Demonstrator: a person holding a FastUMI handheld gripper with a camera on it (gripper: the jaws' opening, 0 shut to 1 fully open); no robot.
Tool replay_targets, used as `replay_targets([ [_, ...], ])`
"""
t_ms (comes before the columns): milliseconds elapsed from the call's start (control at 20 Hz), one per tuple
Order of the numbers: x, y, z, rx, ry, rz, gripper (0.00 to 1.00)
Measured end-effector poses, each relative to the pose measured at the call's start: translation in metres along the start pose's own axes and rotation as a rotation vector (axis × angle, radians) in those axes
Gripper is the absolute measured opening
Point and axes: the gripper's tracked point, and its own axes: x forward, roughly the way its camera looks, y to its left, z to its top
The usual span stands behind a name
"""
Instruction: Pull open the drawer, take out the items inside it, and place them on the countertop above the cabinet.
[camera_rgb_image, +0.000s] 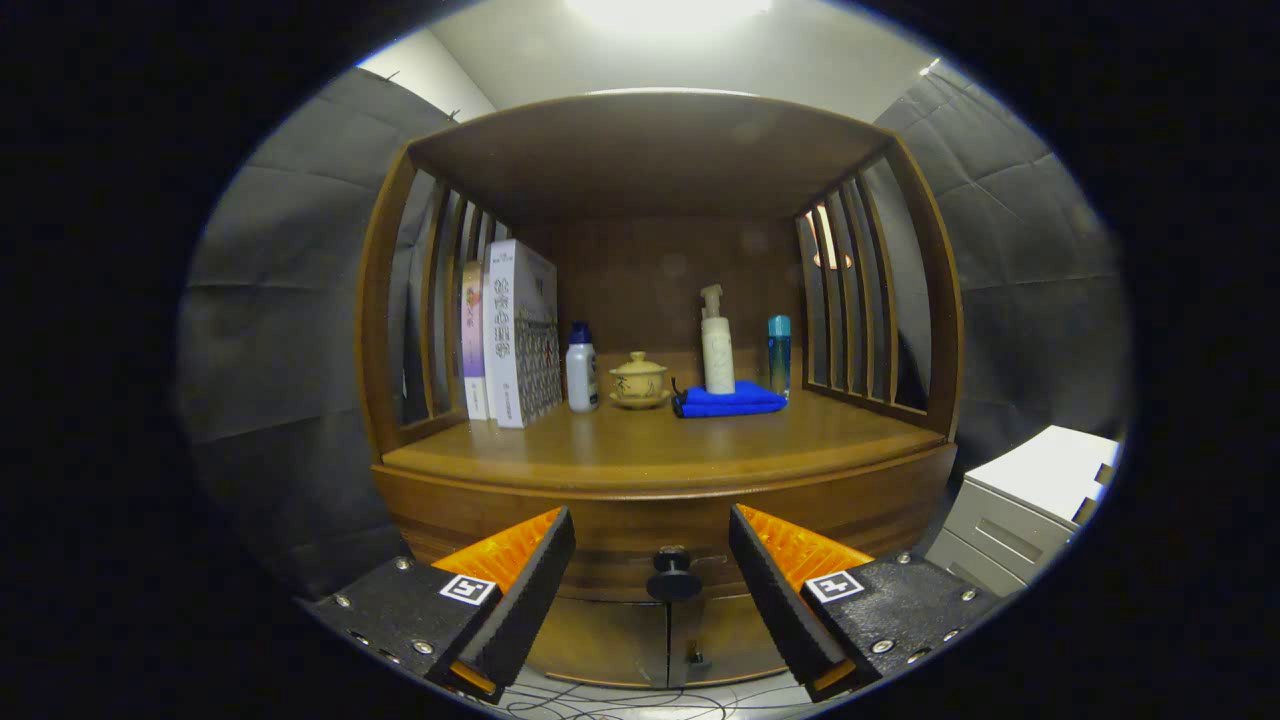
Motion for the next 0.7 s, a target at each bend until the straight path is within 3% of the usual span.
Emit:
replay_targets([
  [400, 0.033, -0.001, -0.062, 0.001, 0.150, -0.006, 0.94],
  [700, 0.048, -0.009, -0.073, 0.041, 0.177, -0.029, 0.74],
])
